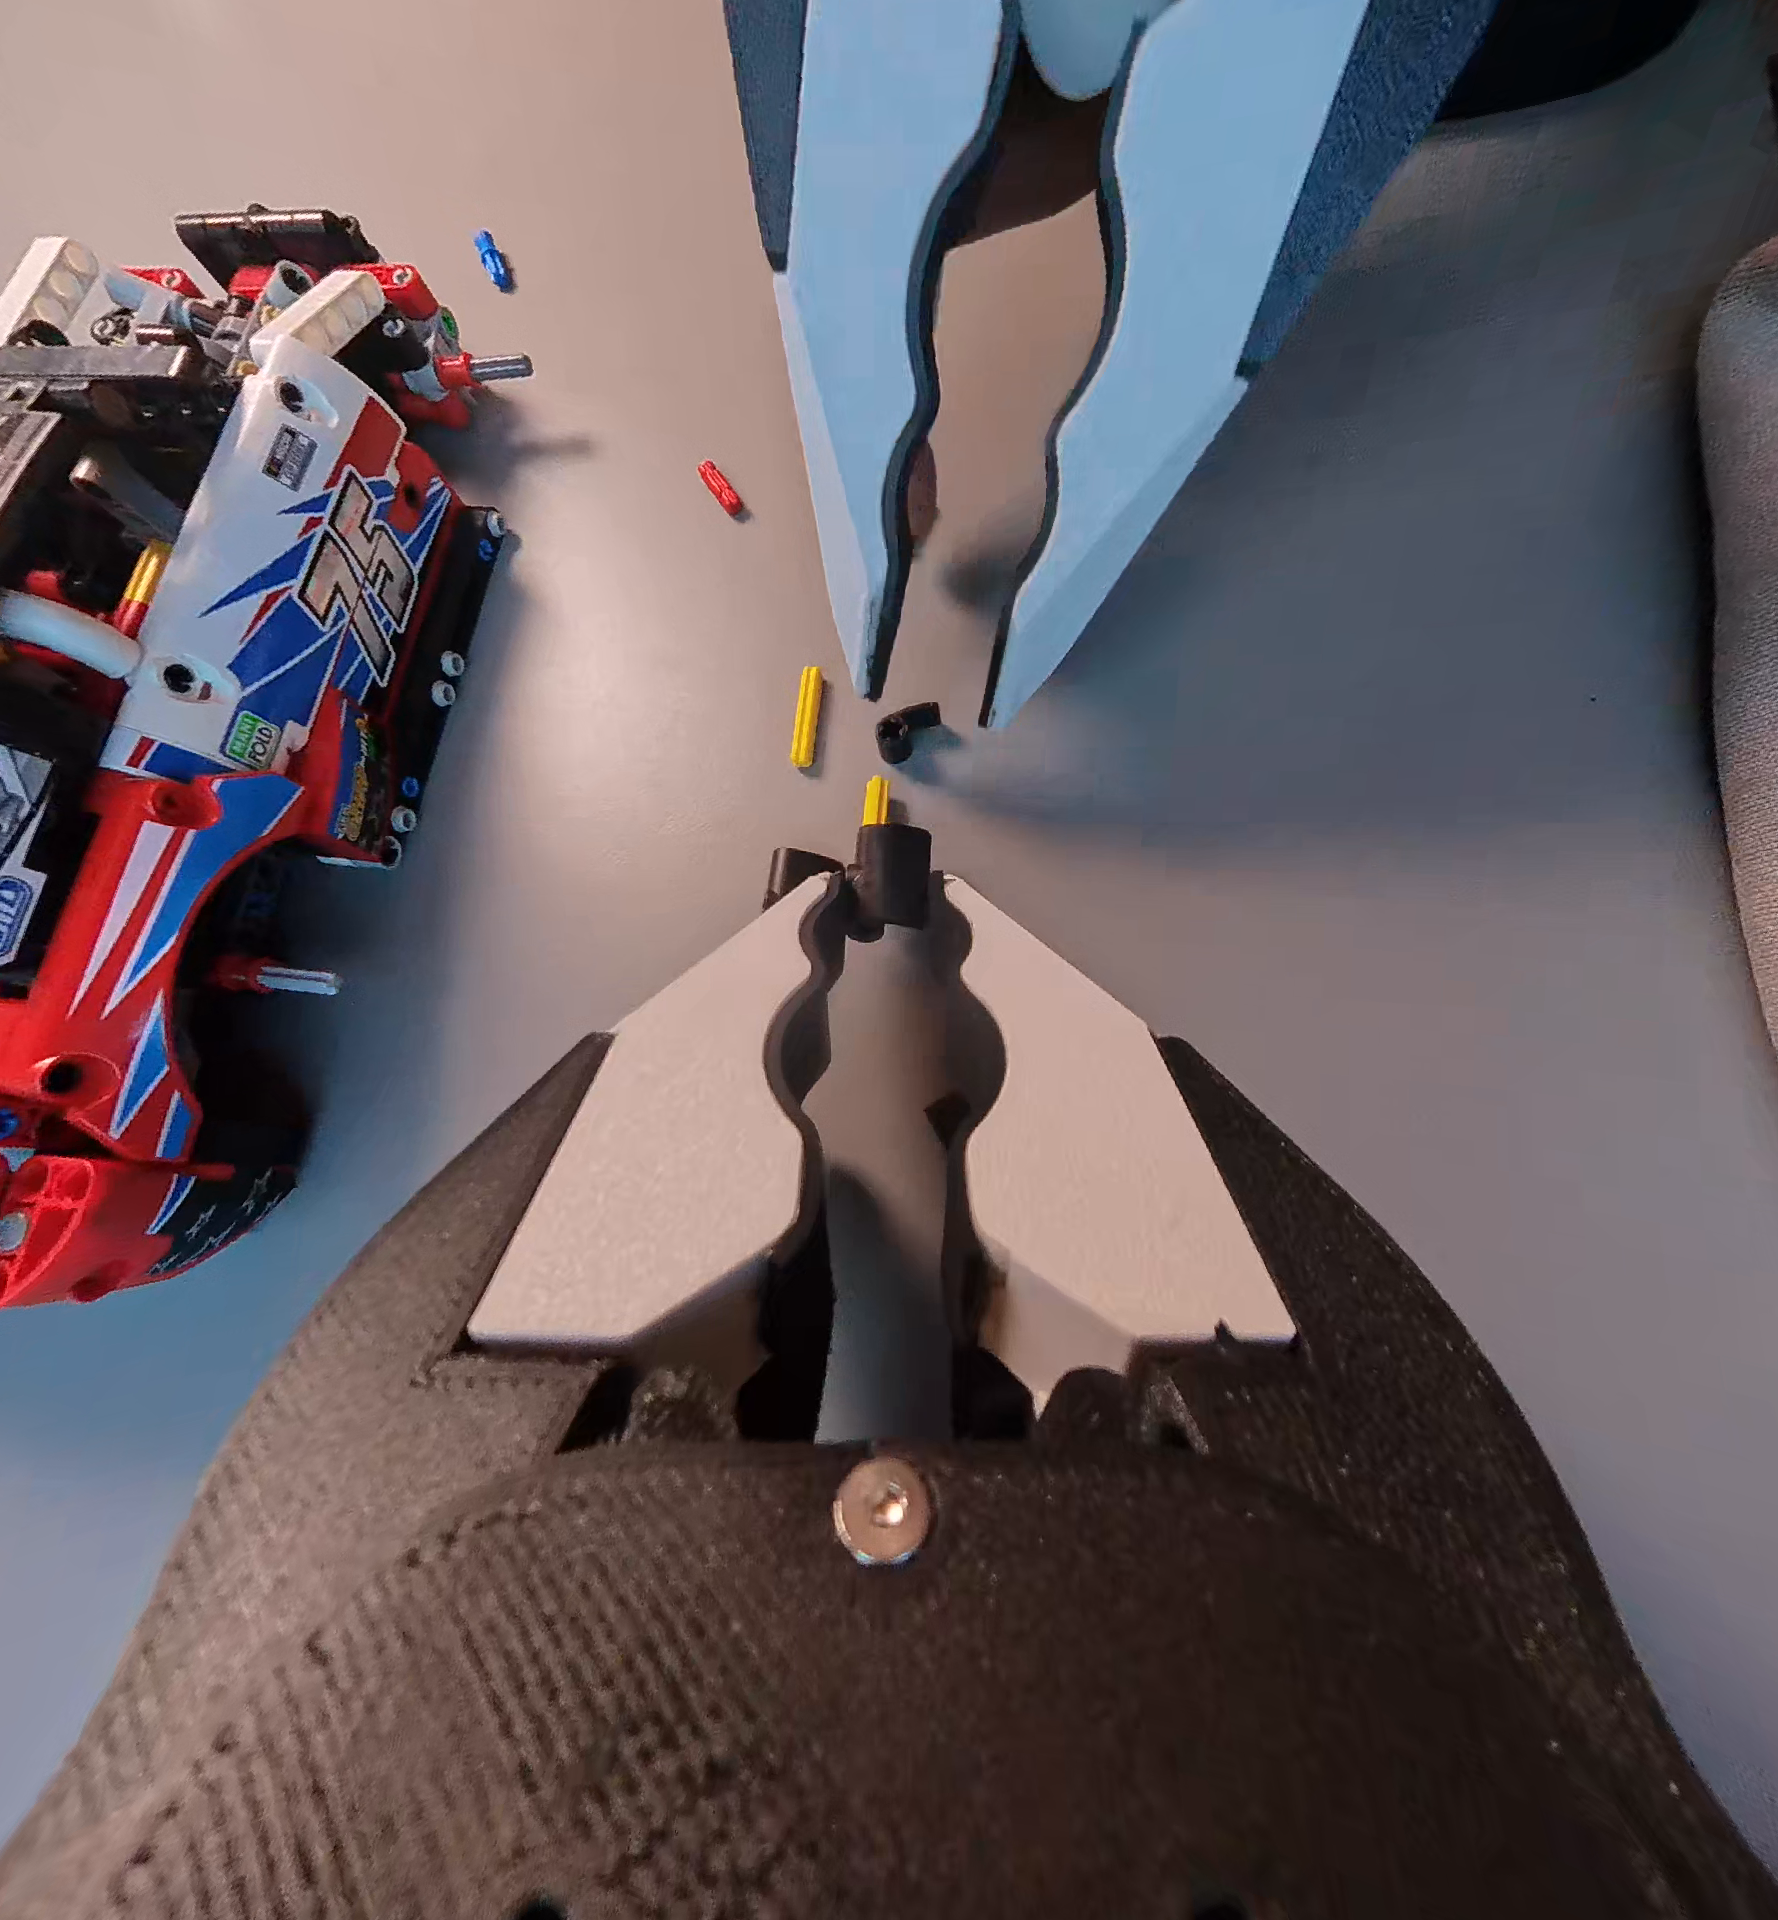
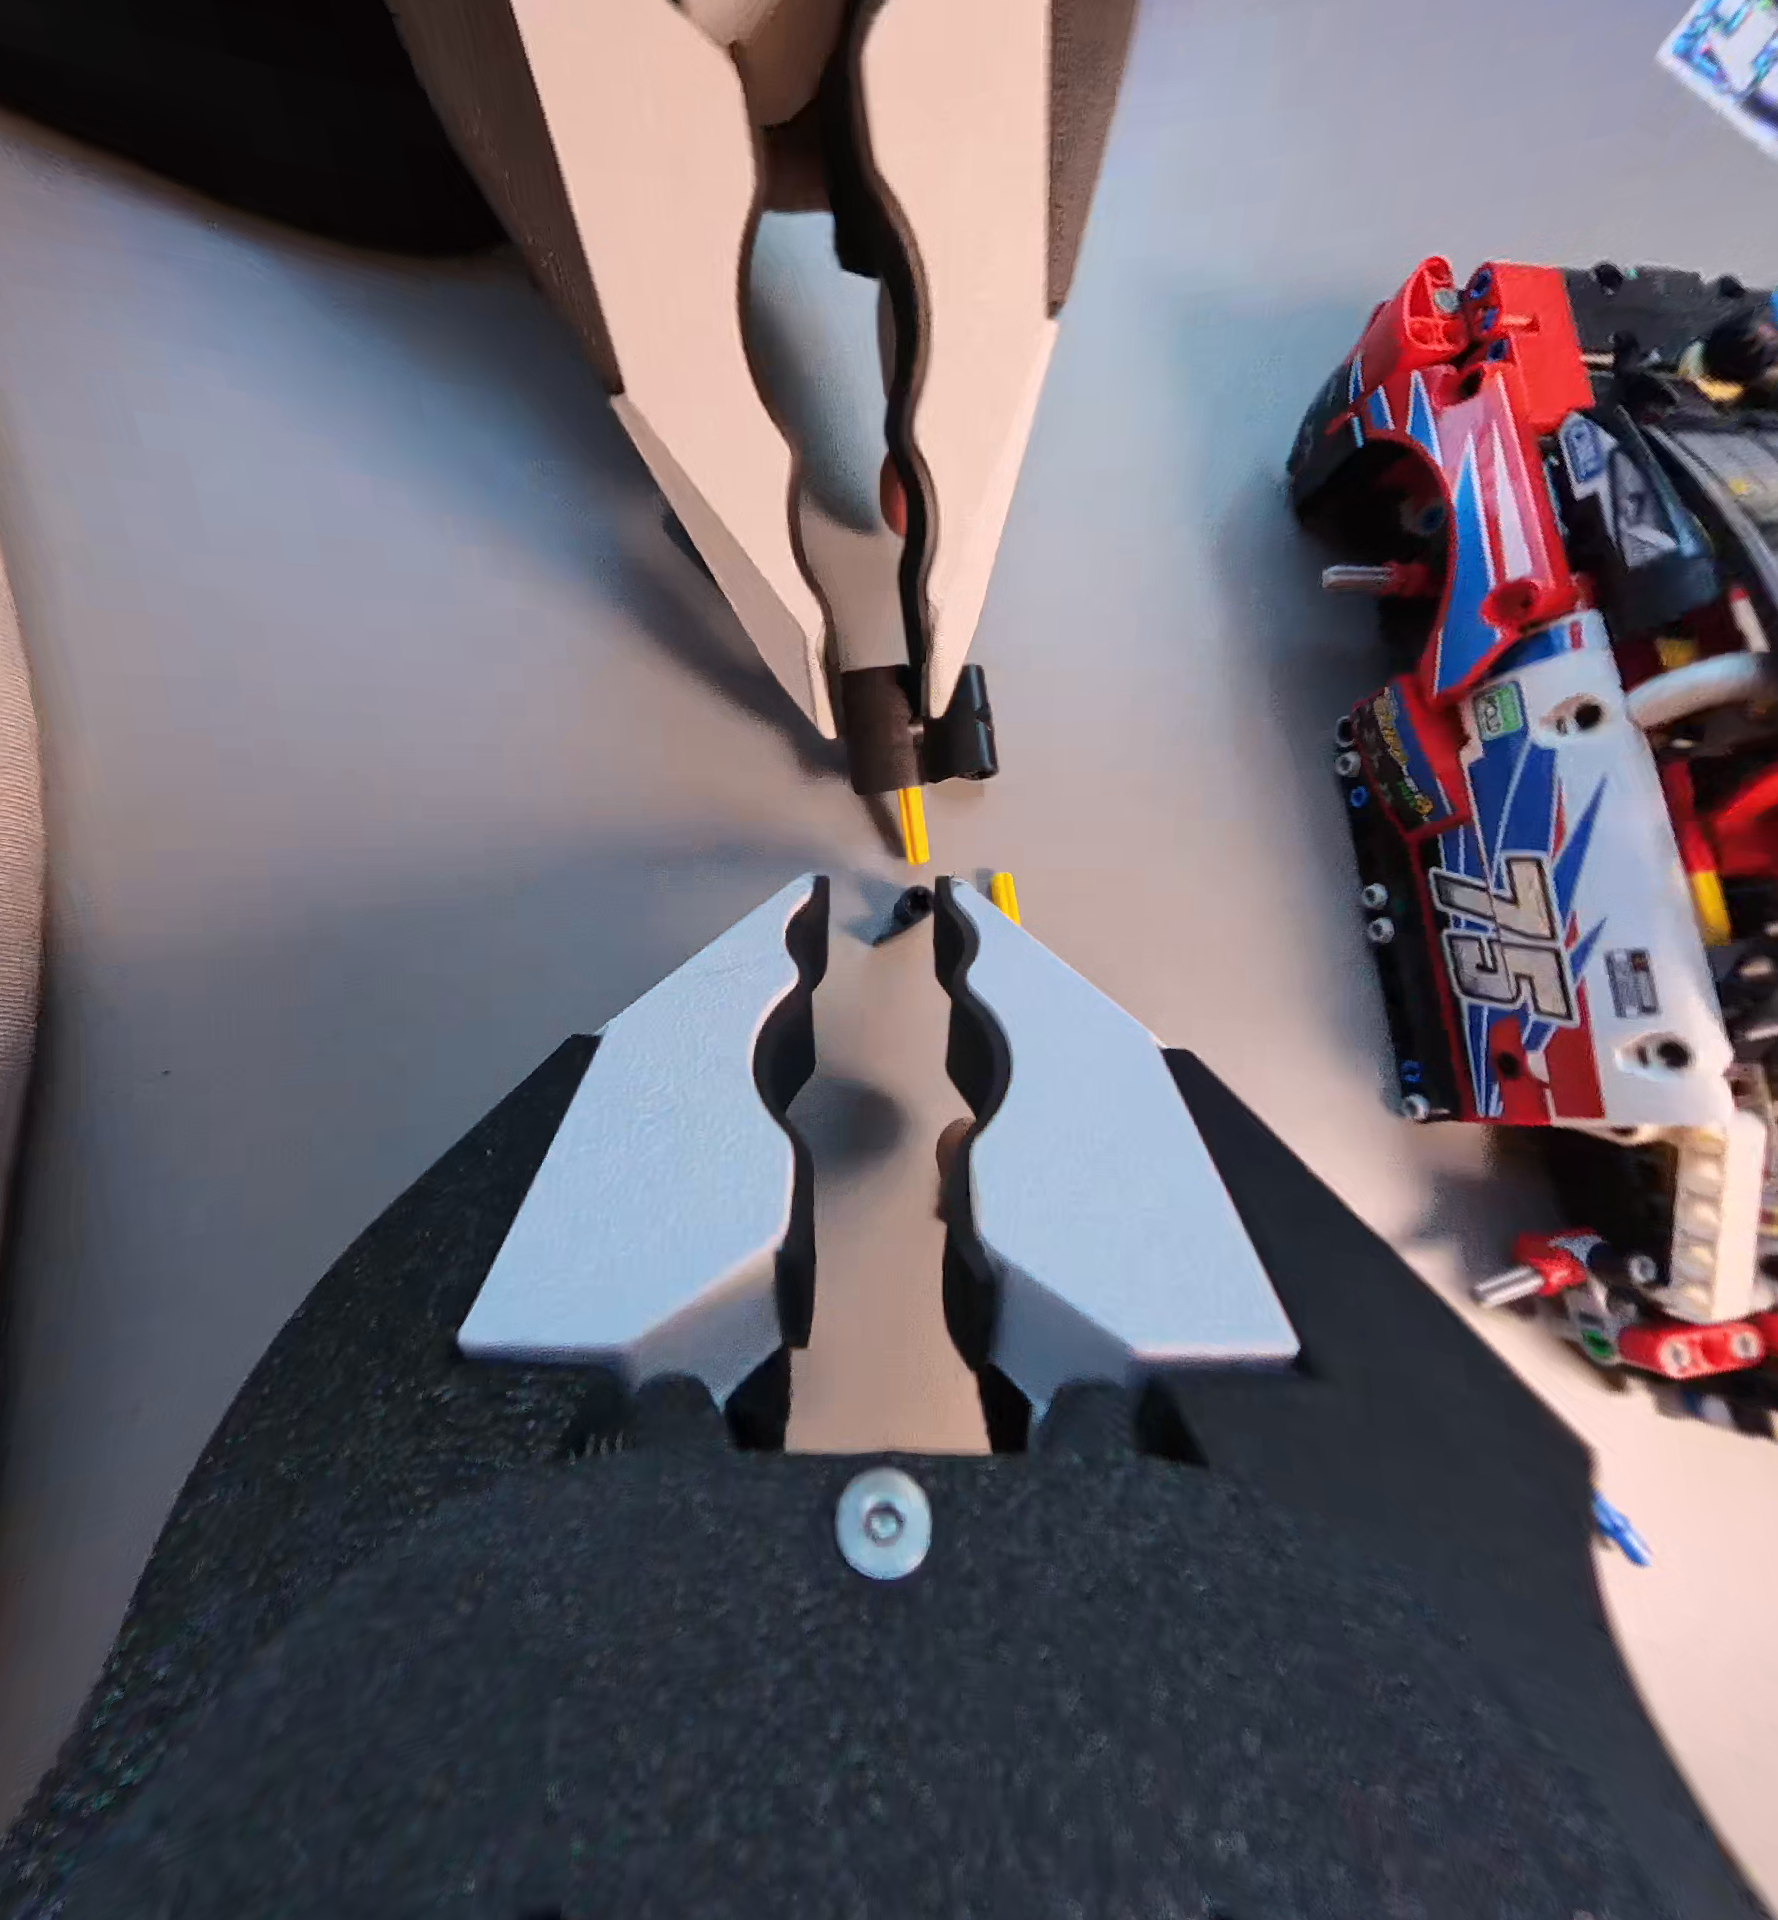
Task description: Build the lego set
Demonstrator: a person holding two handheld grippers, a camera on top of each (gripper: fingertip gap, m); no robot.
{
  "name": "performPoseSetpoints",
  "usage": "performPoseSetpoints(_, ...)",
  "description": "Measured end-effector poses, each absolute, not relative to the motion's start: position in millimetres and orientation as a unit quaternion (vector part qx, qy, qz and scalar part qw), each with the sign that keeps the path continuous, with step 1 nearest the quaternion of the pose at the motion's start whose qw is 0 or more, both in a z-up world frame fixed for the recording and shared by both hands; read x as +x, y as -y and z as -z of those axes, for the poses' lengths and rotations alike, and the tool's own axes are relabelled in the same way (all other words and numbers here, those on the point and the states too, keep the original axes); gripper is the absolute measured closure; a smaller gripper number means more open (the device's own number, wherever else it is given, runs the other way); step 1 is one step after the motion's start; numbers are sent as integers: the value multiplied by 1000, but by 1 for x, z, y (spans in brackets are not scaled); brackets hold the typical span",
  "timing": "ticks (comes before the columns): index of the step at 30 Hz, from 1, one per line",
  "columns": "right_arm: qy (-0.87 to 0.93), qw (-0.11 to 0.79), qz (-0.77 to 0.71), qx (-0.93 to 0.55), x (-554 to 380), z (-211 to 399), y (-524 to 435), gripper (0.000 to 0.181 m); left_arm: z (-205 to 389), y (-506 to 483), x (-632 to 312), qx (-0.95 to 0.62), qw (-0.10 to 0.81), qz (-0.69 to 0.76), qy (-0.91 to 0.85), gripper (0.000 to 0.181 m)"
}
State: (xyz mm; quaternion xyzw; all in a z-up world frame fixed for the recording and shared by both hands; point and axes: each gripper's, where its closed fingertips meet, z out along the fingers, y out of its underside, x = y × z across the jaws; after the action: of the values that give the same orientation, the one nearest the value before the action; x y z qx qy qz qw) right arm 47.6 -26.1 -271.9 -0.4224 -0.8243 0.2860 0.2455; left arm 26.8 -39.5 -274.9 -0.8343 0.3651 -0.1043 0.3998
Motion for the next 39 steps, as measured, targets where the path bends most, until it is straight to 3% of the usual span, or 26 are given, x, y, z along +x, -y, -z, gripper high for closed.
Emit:
performPoseSetpoints(11, 829, 178, -294, -441, 55, 279, 18, 166, 264, 36, 34, -821, 426, 114, -362, 168)
performPoseSetpoints(30, 844, 248, -195, -434, 51, 283, 17, 179, 281, 38, 34, -841, 376, 57, -384, 168)
performPoseSetpoints(39, 874, 328, -112, -340, 49, 278, 19, 180, 283, 42, 34, -863, 347, 72, -360, 168)
